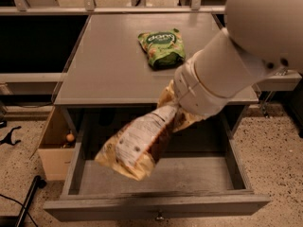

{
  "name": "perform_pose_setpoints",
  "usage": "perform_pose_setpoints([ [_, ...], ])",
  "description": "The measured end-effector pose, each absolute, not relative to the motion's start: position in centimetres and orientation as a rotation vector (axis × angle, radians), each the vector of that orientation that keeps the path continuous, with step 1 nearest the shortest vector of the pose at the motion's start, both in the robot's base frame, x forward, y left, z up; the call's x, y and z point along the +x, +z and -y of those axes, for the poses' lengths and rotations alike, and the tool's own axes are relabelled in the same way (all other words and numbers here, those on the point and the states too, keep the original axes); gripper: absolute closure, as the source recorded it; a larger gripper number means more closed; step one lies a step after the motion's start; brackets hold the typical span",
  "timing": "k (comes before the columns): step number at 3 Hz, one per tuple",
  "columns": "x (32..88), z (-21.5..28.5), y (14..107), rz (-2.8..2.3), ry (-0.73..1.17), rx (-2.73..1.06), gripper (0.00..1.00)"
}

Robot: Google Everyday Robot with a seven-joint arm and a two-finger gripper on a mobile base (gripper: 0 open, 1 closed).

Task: Pick brown chip bag from top drawer and place on counter

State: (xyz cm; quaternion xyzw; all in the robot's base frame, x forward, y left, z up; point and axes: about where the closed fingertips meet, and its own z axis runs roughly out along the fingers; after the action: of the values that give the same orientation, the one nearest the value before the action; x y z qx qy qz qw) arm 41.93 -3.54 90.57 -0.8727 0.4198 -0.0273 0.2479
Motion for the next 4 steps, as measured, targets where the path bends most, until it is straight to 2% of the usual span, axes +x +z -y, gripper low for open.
perform_pose_setpoints([
  [1,43.8,2.4,94.4,-1.071,-0.164,-2.388,1.00],
  [3,54.4,-1.8,97.0,-0.819,-0.286,-2.319,1.00],
  [4,59.7,-3.3,95.1,-0.773,-0.418,-2.294,1.00],
])
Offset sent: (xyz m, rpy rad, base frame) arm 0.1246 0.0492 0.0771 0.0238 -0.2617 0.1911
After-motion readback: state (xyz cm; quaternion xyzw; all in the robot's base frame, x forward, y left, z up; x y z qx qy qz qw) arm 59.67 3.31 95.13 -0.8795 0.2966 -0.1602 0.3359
